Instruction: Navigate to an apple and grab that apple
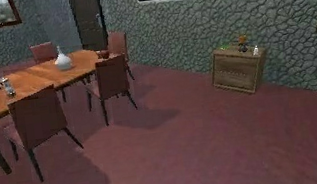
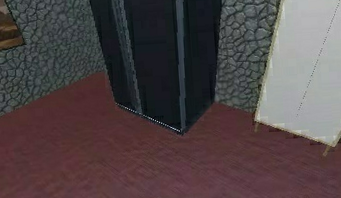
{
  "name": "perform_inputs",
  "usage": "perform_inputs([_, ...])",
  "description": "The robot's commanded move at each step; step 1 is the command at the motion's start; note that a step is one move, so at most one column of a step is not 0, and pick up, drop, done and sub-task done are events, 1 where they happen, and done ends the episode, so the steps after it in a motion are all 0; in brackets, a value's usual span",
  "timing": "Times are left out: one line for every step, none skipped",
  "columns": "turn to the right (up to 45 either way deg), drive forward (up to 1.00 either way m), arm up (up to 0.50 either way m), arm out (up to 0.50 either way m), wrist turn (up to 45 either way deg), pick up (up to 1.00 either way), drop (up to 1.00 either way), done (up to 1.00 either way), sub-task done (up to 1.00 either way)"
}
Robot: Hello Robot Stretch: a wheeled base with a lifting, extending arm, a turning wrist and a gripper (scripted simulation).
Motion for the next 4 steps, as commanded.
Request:
perform_inputs([0.0, 1.0, 0.0, 0.0, 0.0, 0.0, 0.0, 0.0, 0.0])
perform_inputs([0.0, 0.65, 0.0, 0.0, 0.0, 0.0, 0.0, 0.0, 0.0])
perform_inputs([-45.0, 0.0, 0.0, 0.0, 0.0, 0.0, 0.0, 0.0, 0.0])
perform_inputs([-45.0, 0.0, 0.0, 0.0, 0.0, 0.0, 0.0, 0.0, 0.0])
